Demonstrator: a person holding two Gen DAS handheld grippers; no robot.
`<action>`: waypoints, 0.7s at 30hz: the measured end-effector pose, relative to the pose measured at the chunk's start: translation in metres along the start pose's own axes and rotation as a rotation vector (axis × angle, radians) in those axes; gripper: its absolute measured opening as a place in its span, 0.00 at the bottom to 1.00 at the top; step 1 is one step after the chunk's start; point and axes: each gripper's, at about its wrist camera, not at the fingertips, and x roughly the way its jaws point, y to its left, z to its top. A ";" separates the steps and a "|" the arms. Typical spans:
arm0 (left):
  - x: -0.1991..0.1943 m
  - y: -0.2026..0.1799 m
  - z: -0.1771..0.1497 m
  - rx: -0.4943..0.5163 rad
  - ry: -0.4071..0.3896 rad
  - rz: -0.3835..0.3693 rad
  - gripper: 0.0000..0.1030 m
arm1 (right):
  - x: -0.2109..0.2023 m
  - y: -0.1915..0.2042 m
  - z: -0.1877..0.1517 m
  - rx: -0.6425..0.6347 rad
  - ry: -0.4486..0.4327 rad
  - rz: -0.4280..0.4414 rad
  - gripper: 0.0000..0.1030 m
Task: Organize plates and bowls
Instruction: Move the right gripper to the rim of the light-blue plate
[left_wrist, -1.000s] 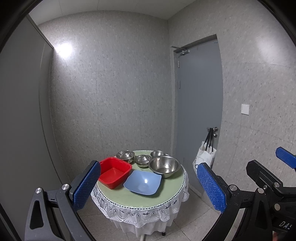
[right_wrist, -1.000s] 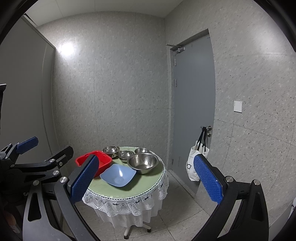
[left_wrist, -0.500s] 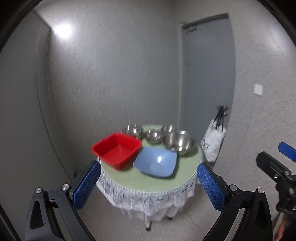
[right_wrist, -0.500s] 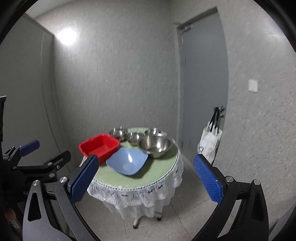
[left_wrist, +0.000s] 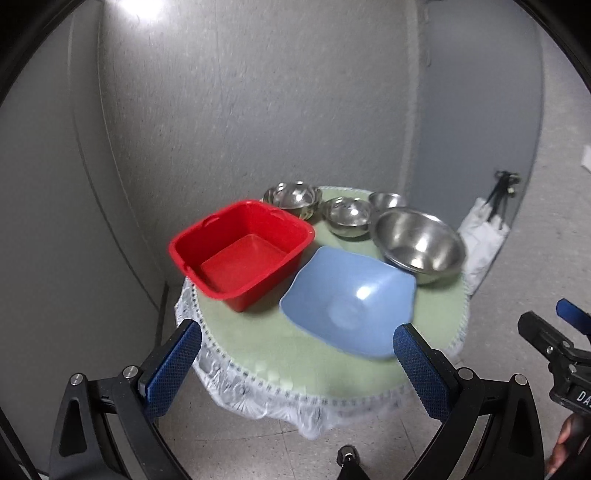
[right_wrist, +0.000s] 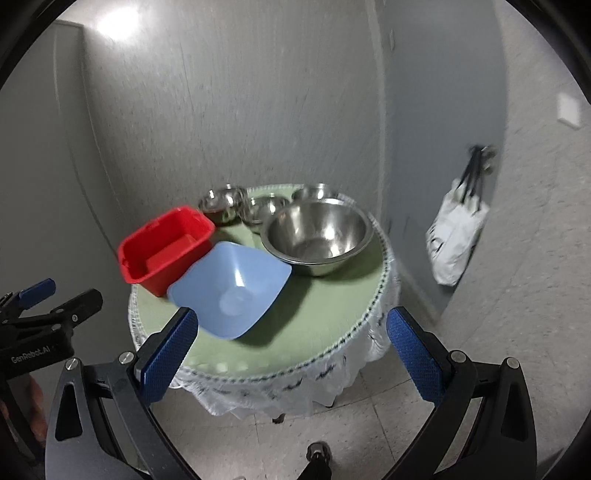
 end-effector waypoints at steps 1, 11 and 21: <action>0.025 -0.009 0.014 -0.007 0.026 0.011 0.99 | 0.017 -0.006 0.006 -0.002 0.022 0.014 1.00; 0.191 -0.026 0.069 -0.062 0.196 0.079 0.99 | 0.154 -0.020 0.034 -0.017 0.240 0.138 1.00; 0.349 0.003 0.096 -0.014 0.316 0.110 0.94 | 0.221 0.011 0.002 0.030 0.397 0.192 0.85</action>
